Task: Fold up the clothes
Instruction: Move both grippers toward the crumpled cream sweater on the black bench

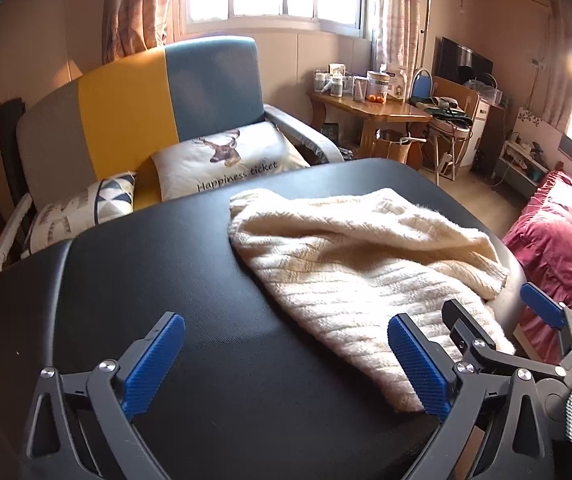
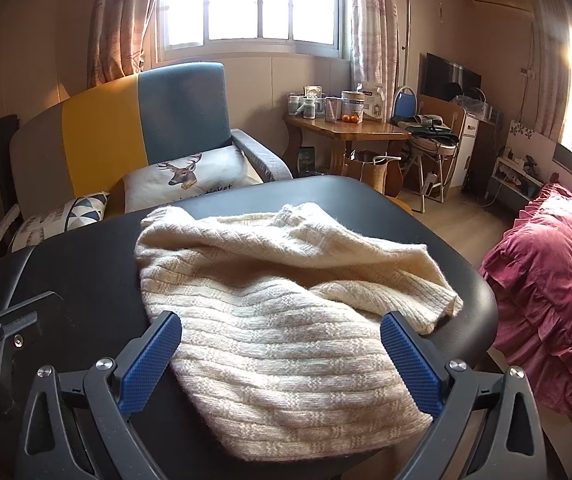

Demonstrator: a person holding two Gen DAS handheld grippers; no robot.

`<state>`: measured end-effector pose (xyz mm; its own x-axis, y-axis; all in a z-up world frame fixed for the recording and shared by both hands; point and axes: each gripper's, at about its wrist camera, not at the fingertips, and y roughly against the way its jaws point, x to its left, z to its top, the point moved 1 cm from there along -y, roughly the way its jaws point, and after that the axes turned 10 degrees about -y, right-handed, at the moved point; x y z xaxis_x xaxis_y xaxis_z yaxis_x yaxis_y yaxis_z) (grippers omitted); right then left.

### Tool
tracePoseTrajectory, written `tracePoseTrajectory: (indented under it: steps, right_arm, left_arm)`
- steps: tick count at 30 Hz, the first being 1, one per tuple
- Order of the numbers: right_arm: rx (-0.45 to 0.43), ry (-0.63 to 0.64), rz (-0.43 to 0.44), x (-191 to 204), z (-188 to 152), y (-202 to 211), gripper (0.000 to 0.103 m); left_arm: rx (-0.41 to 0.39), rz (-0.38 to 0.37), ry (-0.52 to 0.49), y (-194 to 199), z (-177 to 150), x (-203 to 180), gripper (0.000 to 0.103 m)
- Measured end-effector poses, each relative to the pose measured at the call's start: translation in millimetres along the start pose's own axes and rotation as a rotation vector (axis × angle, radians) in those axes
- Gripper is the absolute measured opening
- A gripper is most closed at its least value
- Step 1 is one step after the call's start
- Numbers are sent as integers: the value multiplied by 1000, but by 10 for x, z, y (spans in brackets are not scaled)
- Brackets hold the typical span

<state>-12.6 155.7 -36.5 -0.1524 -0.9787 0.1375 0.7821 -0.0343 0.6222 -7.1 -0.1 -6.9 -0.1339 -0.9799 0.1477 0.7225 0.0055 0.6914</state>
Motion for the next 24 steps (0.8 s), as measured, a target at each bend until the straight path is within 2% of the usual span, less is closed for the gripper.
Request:
tracePoseTrajectory:
  steps: [4,9,16,22,24]
  right_arm:
    - [2,16,-7,32,-12,-3,102]
    - [15,5,-1,2,-13,-31,102]
    - [19,31,-23,43,-28,-30,102]
    - [19,55,-18,97,-37,-28,102]
    - [20,68,-17,134,-40,-28,102]
  left_arm:
    - [-7,-7,22,19,-19,0,102]
    - [37,-45,59,-47,-32,83,102]
    - [-10,-5,36,-59,-95,230,102]
    - [0,-155,125,-138,-225,416,102]
    - [15,-177,167,-165,-273,472,102]
